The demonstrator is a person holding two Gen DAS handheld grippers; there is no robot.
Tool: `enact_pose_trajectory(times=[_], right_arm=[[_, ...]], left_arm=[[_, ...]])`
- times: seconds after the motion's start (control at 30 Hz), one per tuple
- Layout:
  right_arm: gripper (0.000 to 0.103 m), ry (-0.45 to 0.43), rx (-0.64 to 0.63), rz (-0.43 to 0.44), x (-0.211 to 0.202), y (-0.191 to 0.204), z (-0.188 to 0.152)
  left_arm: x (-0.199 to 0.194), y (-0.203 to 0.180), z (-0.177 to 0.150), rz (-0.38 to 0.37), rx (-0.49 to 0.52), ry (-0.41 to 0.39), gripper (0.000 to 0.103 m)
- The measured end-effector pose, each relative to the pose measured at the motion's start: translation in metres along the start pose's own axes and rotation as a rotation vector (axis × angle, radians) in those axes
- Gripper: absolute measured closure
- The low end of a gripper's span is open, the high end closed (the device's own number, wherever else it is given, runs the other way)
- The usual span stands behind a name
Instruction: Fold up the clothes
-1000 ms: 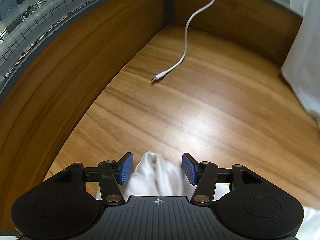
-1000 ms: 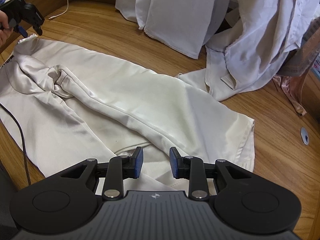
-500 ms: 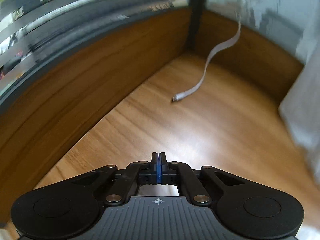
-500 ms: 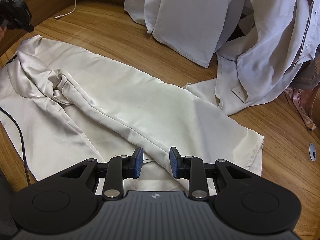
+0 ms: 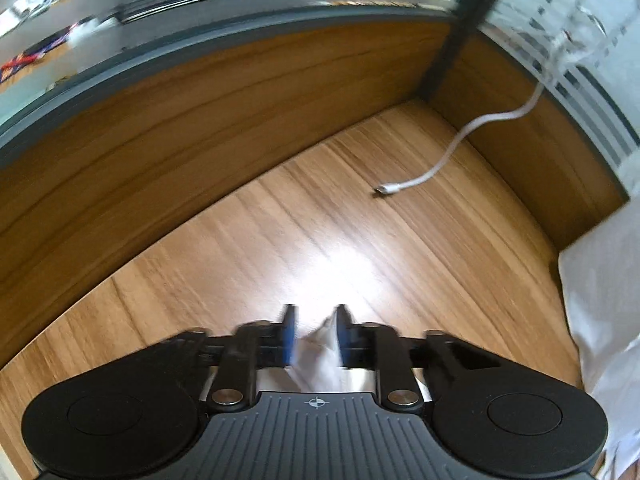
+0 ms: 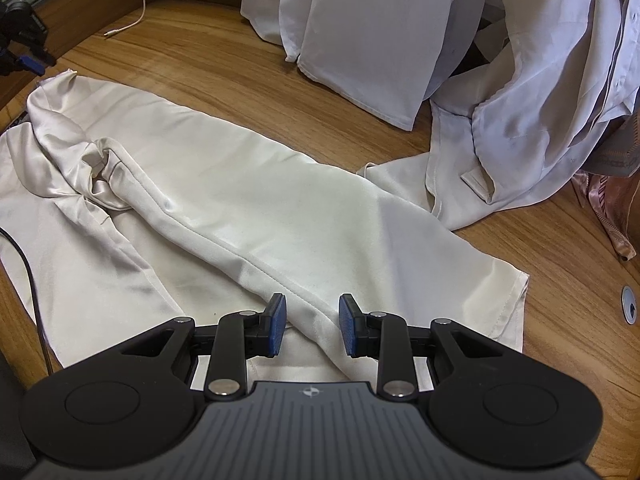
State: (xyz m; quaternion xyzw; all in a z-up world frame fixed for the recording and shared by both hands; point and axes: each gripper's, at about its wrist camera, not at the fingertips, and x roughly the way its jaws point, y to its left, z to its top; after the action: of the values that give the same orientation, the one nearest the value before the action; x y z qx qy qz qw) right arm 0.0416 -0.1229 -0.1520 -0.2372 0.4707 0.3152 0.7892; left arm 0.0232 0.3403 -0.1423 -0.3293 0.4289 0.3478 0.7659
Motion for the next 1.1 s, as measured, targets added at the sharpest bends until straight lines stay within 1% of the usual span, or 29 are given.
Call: enact_pose_trajectory(times=[0.13,0.23,0.37,0.4,0.43,0.5,0.57,0.67,0.8,0.87,0.97,1.1], right_arm=[[0.07,0.001,-0.003,0.003,0.001,0.0,0.001],[0.07,0.004,-0.004,0.004,0.002,0.0,0.002],[0.07,0.006,-0.004,0.002,0.002,-0.001,0.002],[0.07,0.006,-0.004,0.002,0.002,-0.002,0.002],[0.07,0.005,-0.003,0.0,0.002,-0.002,0.003],[0.07,0.003,-0.003,-0.004,0.003,-0.002,0.003],[0.07,0.003,-0.004,-0.007,0.004,-0.002,0.004],[0.07,-0.002,-0.016,-0.005,0.003,0.0,0.008],[0.07,-0.02,-0.036,0.026,0.0,0.005,0.016],[0.07,-0.033,-0.049,0.058,-0.002,0.01,0.025],[0.07,-0.066,-0.084,0.131,-0.007,0.026,0.047],[0.07,-0.117,-0.201,0.251,-0.008,0.065,0.088]], left_arm=[[0.0,-0.027,-0.006,0.007,0.093,0.014,0.069],[0.008,-0.043,-0.014,0.029,0.174,0.022,0.068],[0.018,-0.059,-0.024,0.068,0.253,0.048,0.069],[0.02,-0.061,-0.027,0.077,0.27,0.053,0.071],[0.021,-0.063,-0.029,0.085,0.287,0.057,0.083],[0.022,-0.063,-0.033,0.092,0.302,0.054,0.1],[0.016,-0.056,-0.034,0.08,0.275,0.031,0.1],[0.0,-0.04,-0.034,0.046,0.208,-0.016,0.1],[-0.018,-0.011,-0.04,-0.026,0.128,-0.015,0.1],[-0.024,0.004,-0.039,-0.078,0.069,-0.005,0.1],[-0.03,0.023,-0.038,-0.146,-0.012,0.006,0.1],[-0.034,0.036,-0.04,-0.201,-0.05,0.016,0.1]])
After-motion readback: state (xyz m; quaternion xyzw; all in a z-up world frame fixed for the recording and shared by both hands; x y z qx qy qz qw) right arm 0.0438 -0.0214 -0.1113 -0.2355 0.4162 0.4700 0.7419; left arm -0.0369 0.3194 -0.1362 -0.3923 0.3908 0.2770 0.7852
